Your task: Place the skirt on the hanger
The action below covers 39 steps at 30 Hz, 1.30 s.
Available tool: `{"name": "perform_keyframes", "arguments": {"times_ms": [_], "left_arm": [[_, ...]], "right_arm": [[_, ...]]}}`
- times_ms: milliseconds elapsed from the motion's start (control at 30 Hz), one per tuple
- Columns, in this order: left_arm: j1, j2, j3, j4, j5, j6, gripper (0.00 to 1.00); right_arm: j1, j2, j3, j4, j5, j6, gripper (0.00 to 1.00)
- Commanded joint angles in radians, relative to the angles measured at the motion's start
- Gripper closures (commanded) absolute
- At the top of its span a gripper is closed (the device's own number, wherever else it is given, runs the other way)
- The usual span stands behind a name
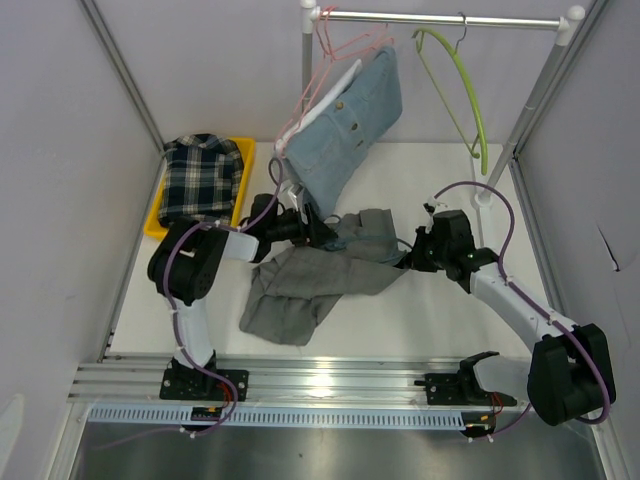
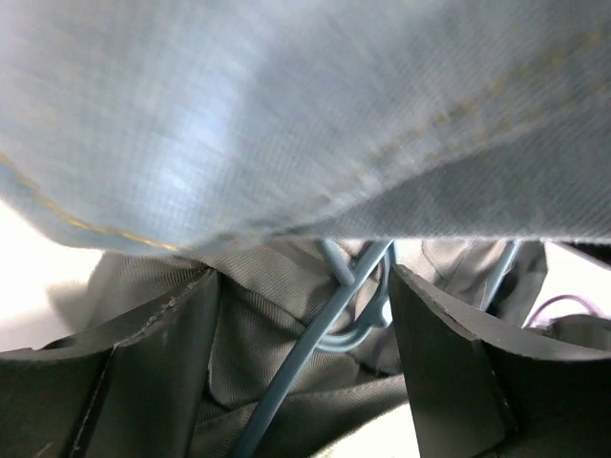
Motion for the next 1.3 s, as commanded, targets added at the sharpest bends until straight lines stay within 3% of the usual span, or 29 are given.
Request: {"name": "perform_keyframes", "arguments": {"times_ms": [0, 167, 367, 633, 900, 1167, 1267], "left_arm": [[-0.015, 0.026, 0.009, 0.259, 0.045, -0.144, 0.26], [-0.048, 0.072, -0.031, 0.486, 0.034, -0.281, 0.31], [-0.124, 0.106, -0.008, 0.477, -0.002, -0.26, 0.34], [-0.209, 0.08, -0.103, 0.56, -0.108, -0.252, 0.39], [-0.235, 0.08, -0.33, 0.813, -0.176, -0.364, 0.6], [-0.272, 0.099, -0.441, 1.15, -0.202, -0.52, 0.82], [-0.272, 0.039, -0.485, 1.157, -0.205, -0.483, 0.93]], "right_arm": [[-0.009, -0.002, 0.002, 0.042, -0.012, -0.019, 1.0], [-0.01, 0.01, -0.007, 0.059, -0.019, -0.015, 1.0], [-0.01, 0.021, -0.013, 0.07, -0.022, -0.015, 1.0], [-0.01, 0.02, -0.033, 0.076, -0.03, -0.01, 1.0], [0.014, -0.003, -0.059, 0.071, -0.028, -0.001, 1.0], [0.072, -0.025, -0.092, 0.064, 0.004, 0.019, 1.0], [0.074, -0.026, -0.084, 0.051, 0.011, 0.018, 1.0]]}}
